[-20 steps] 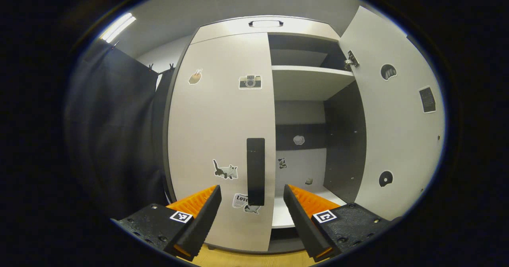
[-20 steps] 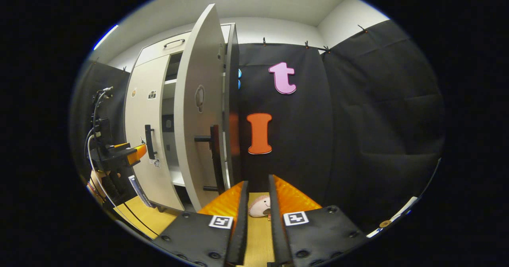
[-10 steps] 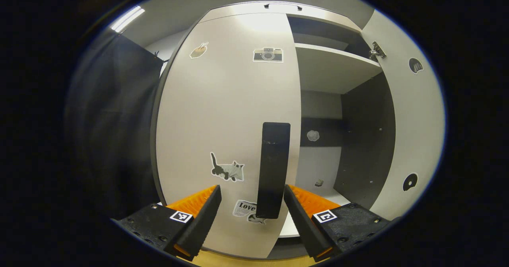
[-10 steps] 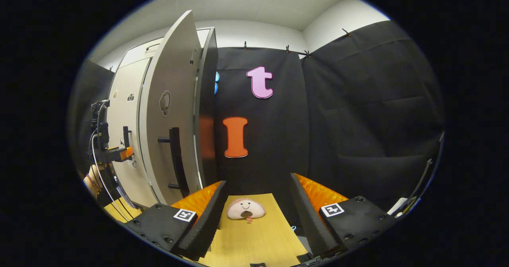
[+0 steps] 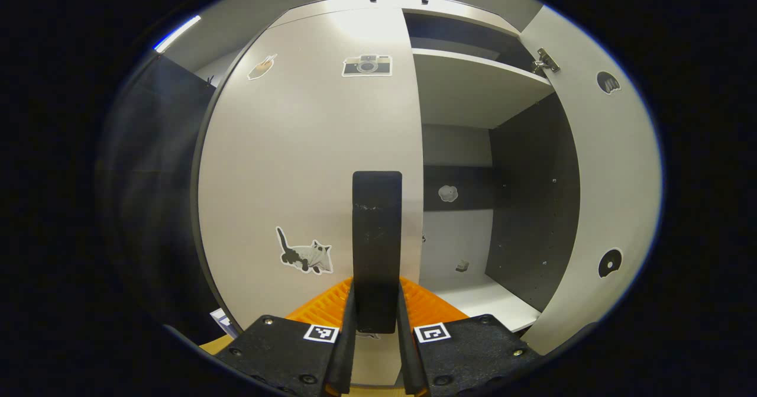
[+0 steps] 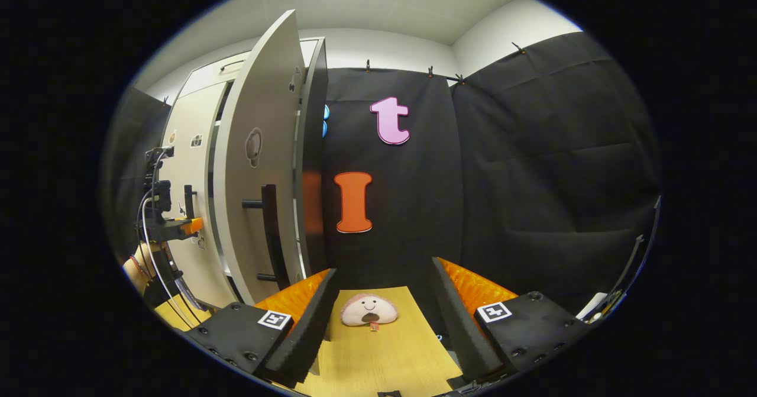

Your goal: Open the right door of the double-door shoe cabinet with the right hand, and open the left door with the left hand.

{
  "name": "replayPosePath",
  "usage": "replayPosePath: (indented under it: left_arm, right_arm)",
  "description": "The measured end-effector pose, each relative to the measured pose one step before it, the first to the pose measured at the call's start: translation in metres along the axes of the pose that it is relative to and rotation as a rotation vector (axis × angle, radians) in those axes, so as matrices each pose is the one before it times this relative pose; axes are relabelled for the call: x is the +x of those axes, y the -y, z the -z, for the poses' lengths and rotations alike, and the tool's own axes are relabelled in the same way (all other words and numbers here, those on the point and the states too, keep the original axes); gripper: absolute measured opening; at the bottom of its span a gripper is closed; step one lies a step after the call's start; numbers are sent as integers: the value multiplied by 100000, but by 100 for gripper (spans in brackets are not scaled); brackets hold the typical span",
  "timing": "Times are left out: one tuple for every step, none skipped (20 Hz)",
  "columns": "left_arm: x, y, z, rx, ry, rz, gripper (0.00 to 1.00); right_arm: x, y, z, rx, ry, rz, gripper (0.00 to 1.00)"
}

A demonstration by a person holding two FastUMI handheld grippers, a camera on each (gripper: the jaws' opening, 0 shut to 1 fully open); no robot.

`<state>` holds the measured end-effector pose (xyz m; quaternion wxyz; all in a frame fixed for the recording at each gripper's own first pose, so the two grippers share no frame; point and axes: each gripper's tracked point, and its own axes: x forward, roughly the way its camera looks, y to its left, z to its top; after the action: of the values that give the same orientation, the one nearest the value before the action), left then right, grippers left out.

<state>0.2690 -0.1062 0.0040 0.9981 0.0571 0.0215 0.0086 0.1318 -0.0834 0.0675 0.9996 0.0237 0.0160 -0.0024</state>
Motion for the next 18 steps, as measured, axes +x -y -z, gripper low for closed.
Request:
replayPosePath:
  left_arm:
    - [26,63,16,-39,-209,691,32]
    - [-43,-93,-4,29,-237,147,29]
    - [16,-154,126,-420,-46,-535,27]
    - [-40,53,12,-17,-301,-61,22]
    - [-192,-30,8,439,-628,494,19]
    - [-37,9,93,-47,-76,558,15]
    - [-135,-35,38,-656,125,904,14]
    - [-12,16,33,-481,136,1518,14]
    - [-73,-39,-3,-462,47,1606,14]
    - [27,-64,78,-295,-69,1323,14]
    - [-74,-46,-35,-231,-99,1233,14]
    - [-201,-11,52,-242,-138,1082,14]
    - [-130,-102,-6,-12,-128,1292,14]
    - [-82,-40,102,-14,-169,1292,14]
    - [-22,-96,-7,-275,-66,1366,14]
    - [-36,-113,-28,-804,22,1136,13]
    - [-122,-92,-9,-666,175,902,13]
    - [117,-93,-99,-287,159,792,13]
  right_arm:
    - [-99,-157,152,-510,-467,1,99]
    - [14,-141,3,-170,-245,425,99]
    - [11,-274,-34,644,-126,598,92]
    - [-152,-393,37,826,-237,3,99]
    - [-192,-484,121,469,-249,-284,99]
    - [-257,-314,76,-30,-165,65,99]
    - [-197,-221,13,-386,90,447,99]
    - [-107,-145,-157,-519,194,874,99]
    - [-152,-169,-179,-402,382,942,99]
    - [-348,-318,-152,-411,369,709,99]
    - [-319,-383,-118,-450,311,509,99]
    - [-282,-314,-201,-517,220,628,99]
    - [-180,-342,-135,-451,225,520,99]
    - [-341,-386,-96,-263,443,483,99]
    - [-242,-508,-291,-194,546,350,99]
    - [-308,-433,-172,-94,489,533,99]
    - [-196,-458,-64,-27,243,587,99]
    - [-299,-555,12,150,-93,516,99]
